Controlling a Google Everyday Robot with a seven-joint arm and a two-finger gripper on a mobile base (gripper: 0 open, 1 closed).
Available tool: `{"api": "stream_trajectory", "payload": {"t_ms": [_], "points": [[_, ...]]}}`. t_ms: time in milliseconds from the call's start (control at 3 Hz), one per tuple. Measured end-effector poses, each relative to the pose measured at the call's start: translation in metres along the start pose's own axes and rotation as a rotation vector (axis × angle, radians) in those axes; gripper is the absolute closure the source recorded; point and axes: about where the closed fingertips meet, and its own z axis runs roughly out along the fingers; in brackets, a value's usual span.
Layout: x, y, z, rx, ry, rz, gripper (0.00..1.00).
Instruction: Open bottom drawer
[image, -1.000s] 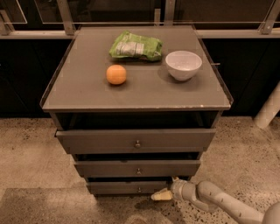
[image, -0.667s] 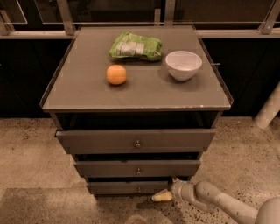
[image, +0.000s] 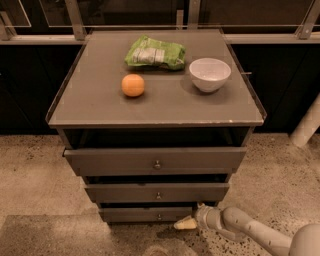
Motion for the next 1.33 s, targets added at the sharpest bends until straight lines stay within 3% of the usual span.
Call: {"api": "stream_trajectory", "payload": {"t_ms": [1000,1333], "points": [[0.011,-0.013,0.016,0.003,-0.042,0.04,0.0],[0.02,0.002,0.016,-0.034,0.031,0.038,0.0]]}}
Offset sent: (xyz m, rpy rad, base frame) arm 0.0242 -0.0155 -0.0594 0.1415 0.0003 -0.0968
